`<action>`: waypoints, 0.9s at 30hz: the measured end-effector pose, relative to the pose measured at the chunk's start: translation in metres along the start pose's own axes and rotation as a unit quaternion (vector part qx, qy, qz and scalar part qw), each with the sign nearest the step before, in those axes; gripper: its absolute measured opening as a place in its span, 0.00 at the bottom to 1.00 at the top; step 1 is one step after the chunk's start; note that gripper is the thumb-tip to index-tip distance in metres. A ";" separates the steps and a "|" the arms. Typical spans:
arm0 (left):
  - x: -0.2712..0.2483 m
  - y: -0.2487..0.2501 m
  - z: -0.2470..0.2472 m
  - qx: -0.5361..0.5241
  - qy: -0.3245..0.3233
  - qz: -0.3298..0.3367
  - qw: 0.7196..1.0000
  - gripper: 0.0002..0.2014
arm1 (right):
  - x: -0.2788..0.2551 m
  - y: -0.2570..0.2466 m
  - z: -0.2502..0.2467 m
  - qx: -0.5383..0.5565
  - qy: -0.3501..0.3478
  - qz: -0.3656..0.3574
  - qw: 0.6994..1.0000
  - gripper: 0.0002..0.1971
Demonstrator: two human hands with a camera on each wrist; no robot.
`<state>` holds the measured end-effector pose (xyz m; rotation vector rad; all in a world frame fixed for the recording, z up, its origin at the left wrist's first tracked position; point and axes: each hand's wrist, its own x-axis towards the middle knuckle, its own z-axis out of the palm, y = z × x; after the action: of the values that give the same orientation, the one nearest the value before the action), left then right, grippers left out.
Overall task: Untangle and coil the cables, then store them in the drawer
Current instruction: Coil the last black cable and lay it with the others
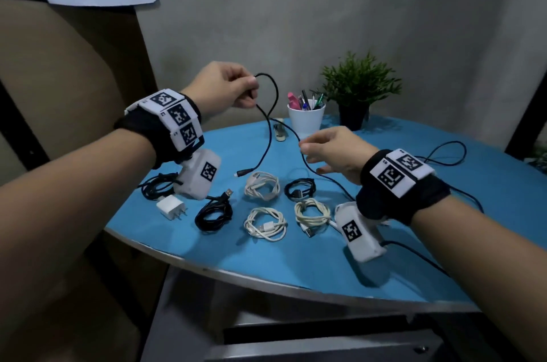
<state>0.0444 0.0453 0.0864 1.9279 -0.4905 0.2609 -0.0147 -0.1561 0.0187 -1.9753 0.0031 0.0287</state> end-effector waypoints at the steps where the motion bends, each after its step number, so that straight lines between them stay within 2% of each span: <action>1: -0.006 0.012 0.003 -0.020 -0.003 0.015 1.000 0.11 | -0.006 -0.003 0.002 0.016 0.002 -0.023 1.000 0.11; 3: -0.018 0.038 0.010 -0.059 -0.009 0.042 0.997 0.11 | -0.020 -0.009 0.003 0.025 0.008 -0.062 0.998 0.22; 4: -0.024 0.051 0.014 -0.081 -0.010 0.051 0.995 0.11 | -0.027 -0.011 0.003 0.024 0.011 -0.076 0.997 0.22; 7: -0.045 0.085 0.027 -0.148 0.010 0.073 0.986 0.10 | -0.054 -0.015 -0.002 0.052 0.033 -0.114 0.992 0.06; 10: -0.064 0.102 0.036 -0.207 0.049 0.075 0.974 0.08 | -0.086 -0.009 -0.014 0.148 0.034 -0.124 0.981 0.11; 15: -0.097 0.097 0.061 -0.162 0.041 0.036 0.985 0.08 | -0.142 0.010 -0.040 0.328 0.027 -0.134 0.935 0.14; 19: -0.131 0.079 0.097 -0.056 -0.062 -0.001 0.996 0.04 | -0.176 0.015 -0.058 0.437 0.033 -0.153 0.886 0.14; 23: -0.174 0.070 0.136 0.059 -0.175 -0.001 0.983 0.05 | -0.197 0.013 -0.071 0.538 0.017 -0.183 0.823 0.16; 25: -0.195 0.069 0.154 0.113 -0.240 0.014 0.964 0.04 | -0.203 0.014 -0.075 0.550 0.025 -0.201 0.810 0.16; 27: -0.211 0.068 0.168 0.135 -0.280 0.024 0.950 0.04 | -0.204 0.017 -0.078 0.526 0.070 -0.209 0.821 0.14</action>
<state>-0.1817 -0.0856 -0.0083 2.2584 -0.9131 -0.2143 -0.2172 -0.2364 0.0381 -0.8228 -0.2666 -0.3419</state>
